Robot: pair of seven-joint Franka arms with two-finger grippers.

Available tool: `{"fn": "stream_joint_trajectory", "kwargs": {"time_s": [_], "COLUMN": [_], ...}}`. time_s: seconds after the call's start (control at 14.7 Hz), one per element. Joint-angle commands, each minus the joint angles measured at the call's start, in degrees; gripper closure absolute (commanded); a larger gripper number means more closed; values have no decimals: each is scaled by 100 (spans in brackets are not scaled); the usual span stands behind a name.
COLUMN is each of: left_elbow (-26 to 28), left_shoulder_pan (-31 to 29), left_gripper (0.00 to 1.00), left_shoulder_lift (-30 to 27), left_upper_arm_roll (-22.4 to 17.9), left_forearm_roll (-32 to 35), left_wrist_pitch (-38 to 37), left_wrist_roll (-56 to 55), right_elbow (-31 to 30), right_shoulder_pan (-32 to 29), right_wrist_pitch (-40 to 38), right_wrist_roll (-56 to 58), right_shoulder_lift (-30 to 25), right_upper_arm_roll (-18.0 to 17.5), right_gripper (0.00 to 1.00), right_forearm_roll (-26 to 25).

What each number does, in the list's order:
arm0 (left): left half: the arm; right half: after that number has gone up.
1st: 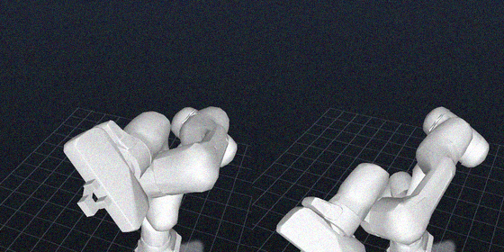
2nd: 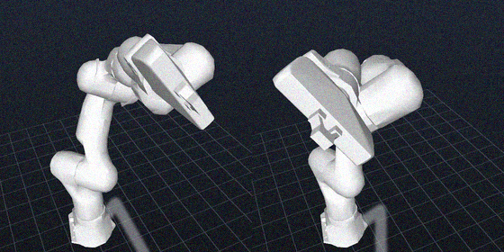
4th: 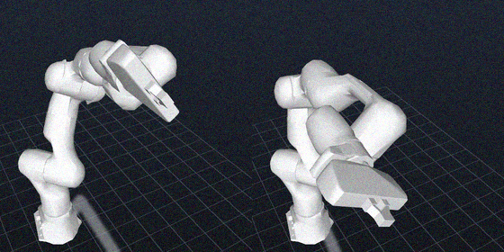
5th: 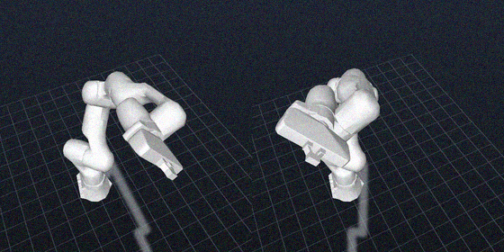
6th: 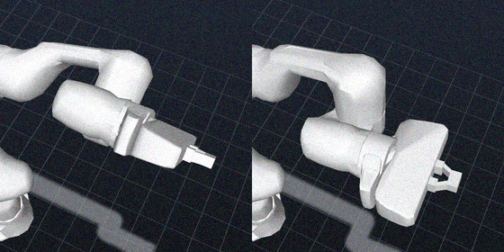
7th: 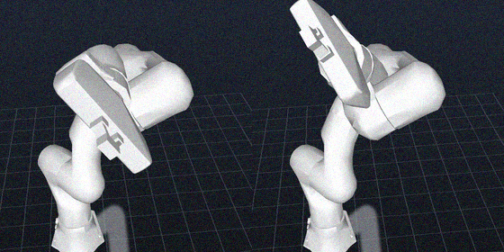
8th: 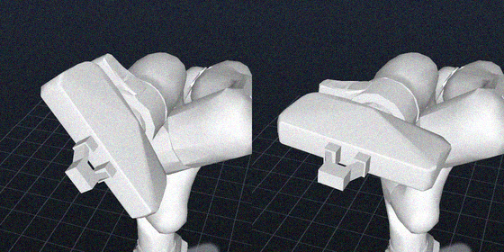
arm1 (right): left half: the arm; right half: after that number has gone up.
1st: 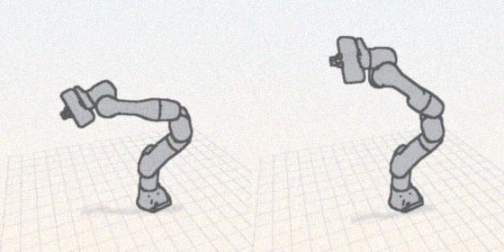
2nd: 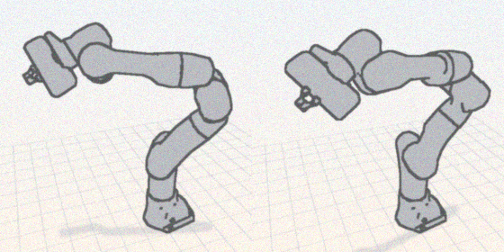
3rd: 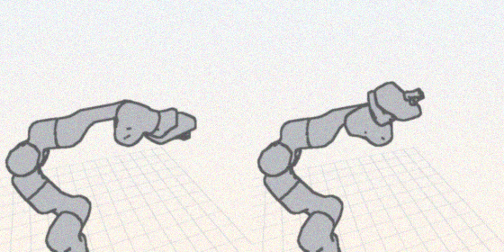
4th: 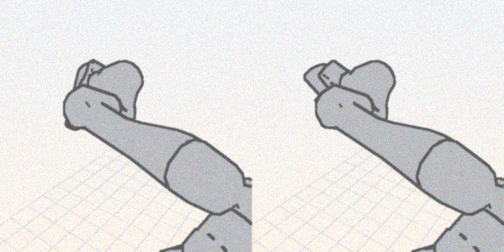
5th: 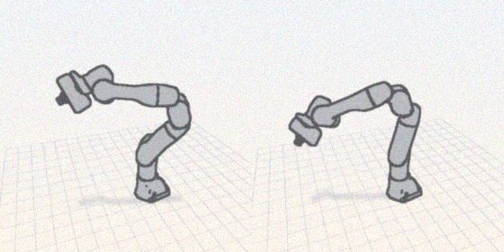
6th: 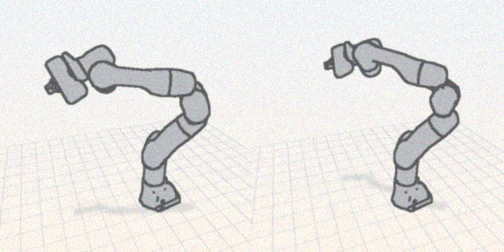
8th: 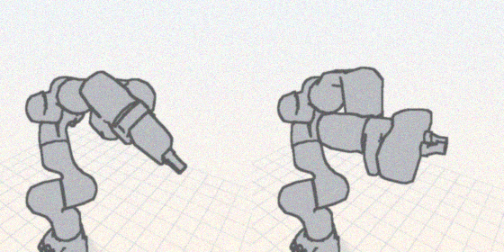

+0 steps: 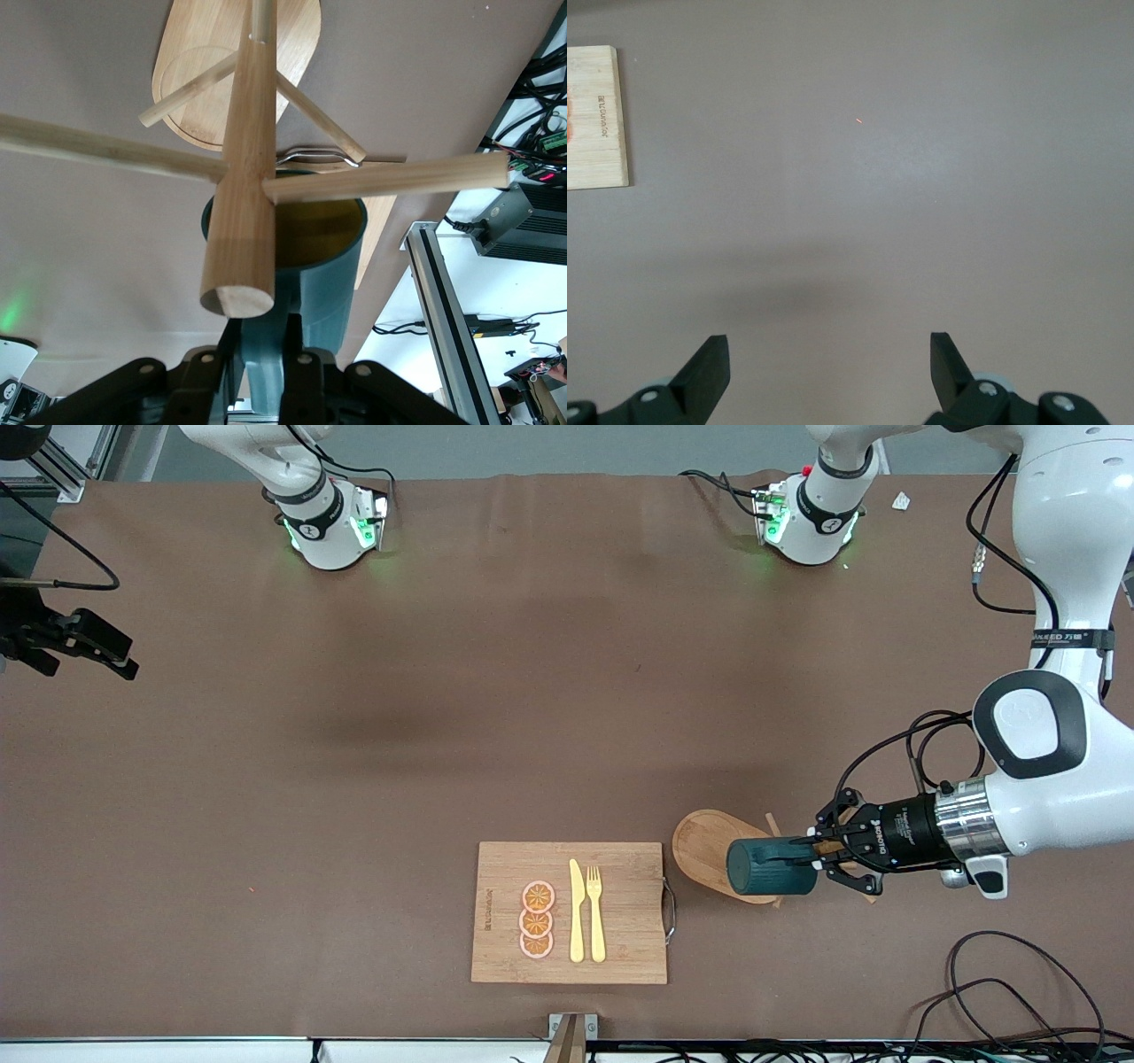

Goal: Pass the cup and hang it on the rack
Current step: 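Lower the mug handle onto a rack peg with the left gripper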

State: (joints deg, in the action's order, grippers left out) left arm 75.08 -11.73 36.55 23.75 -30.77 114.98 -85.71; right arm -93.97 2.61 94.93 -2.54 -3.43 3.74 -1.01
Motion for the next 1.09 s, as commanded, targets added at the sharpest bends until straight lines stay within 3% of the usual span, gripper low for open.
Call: {"fn": "stream_joint_trajectory", "kwargs": {"time_s": [0.0, 0.2, 0.27, 0.34, 0.41, 0.48, 0.55, 0.82, 1.02], "left_elbow": [-20, -29, -29, -37, -46, -64, -72, -90, -81], "left_shoulder_pan": [-40, -49, -58, -49, -40, -40, -40, 21, 39], "left_gripper": [93, 85, 78, 60, 31, 11, 3, 0, 0], "left_shoulder_lift": [37, 54, 63, 63, 54, 46, 19, -182, -551], "left_upper_arm_roll": [42, 42, 42, 42, 42, 42, 42, 51, 252], "left_forearm_roll": [53, 53, 53, 45, 45, 45, 45, 132, 815], "left_wrist_pitch": [25, 25, 25, 25, 25, 25, 25, -54, -63], "left_wrist_roll": [64, 46, 29, 11, -33, -42, -42, -42, -7], "right_elbow": [19, 19, 19, 19, 19, 19, 19, 28, 19], "right_shoulder_pan": [-32, -32, -41, -41, -32, -41, -41, -41, -41], "right_wrist_pitch": [-9, -9, -1, -1, -1, -1, -1, -1, -1], "right_wrist_roll": [52, 52, 52, 52, 52, 52, 52, 52, 52], "right_shoulder_lift": [-17, -17, -17, -26, -18, -17, -17, -26, -17], "right_upper_arm_roll": [-13, -13, -13, -13, -13, -13, -13, -13, -13], "right_gripper": [0, 0, 0, 0, 0, 0, 0, 0, 0], "right_forearm_roll": [57, 57, 57, 57, 57, 57, 57, 57, 57]}}
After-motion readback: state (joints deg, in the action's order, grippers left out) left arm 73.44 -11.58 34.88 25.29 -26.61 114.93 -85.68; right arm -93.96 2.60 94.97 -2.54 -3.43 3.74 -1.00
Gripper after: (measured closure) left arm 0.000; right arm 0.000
